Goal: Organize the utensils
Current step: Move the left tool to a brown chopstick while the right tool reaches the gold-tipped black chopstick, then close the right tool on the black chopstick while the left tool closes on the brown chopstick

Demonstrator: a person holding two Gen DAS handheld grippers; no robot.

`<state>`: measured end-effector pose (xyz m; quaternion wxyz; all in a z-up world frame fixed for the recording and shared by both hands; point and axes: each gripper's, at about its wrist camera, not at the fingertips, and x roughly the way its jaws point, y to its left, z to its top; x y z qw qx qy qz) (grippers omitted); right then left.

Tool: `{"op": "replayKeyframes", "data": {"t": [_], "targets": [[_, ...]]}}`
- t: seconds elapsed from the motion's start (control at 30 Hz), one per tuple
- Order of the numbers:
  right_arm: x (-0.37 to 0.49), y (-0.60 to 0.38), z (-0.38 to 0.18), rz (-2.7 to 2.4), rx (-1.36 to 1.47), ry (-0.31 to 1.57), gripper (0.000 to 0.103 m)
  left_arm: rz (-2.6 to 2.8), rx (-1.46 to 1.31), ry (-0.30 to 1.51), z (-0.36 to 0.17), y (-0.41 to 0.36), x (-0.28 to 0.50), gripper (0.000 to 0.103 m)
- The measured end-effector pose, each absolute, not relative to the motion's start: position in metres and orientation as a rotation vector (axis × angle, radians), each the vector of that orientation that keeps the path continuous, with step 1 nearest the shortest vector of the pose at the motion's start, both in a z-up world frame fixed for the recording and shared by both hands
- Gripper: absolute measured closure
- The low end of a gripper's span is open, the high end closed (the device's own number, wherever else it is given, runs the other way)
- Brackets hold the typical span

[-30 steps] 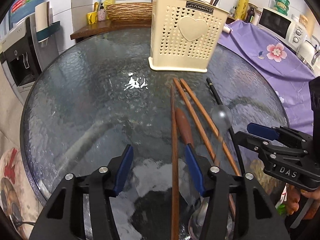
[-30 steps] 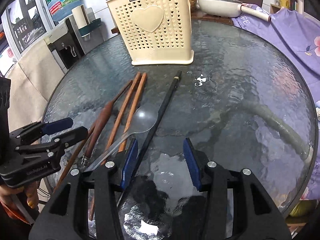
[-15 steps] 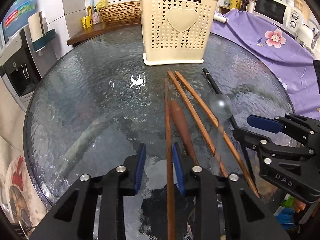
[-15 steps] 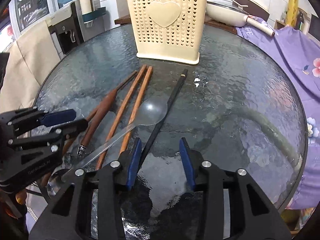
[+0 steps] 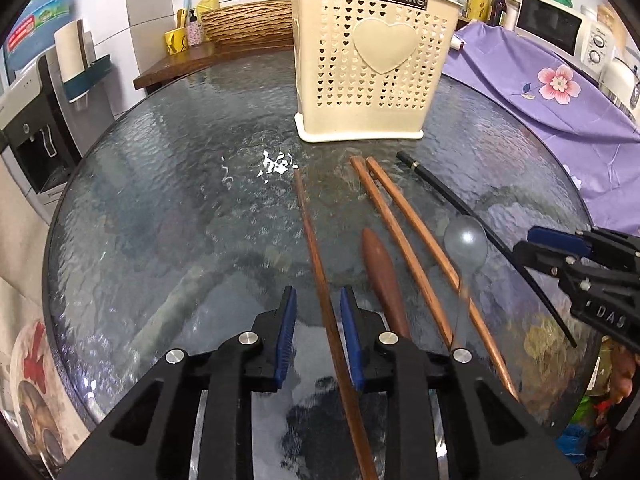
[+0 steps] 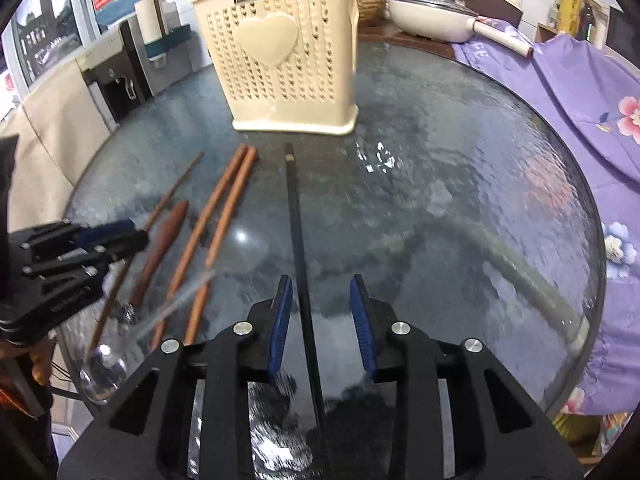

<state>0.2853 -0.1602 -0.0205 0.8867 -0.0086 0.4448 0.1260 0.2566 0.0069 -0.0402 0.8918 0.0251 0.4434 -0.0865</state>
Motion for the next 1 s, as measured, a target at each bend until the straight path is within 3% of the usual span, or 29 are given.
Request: {"op": "replayKeyframes", "data": {"t": [0.4,0.77,1.0], "targets": [[0.364,-0.130,-0.014,0.346,-0.021,0.940,0.072,-0.189,0.007,0.958,-0.039,0.014,0.307,0.080],[0.383,-0.118,-0.026,0.341,-0.059,0.981,0.075,-0.188,0.026,0.963,-0.038,0.006,0.325,0.081],[0.384,-0.107,-0.026,0.365,-0.127,0.979,0.080,-0.175,0.047,0.962,-0.037,0.005,0.329,0.092]]}}
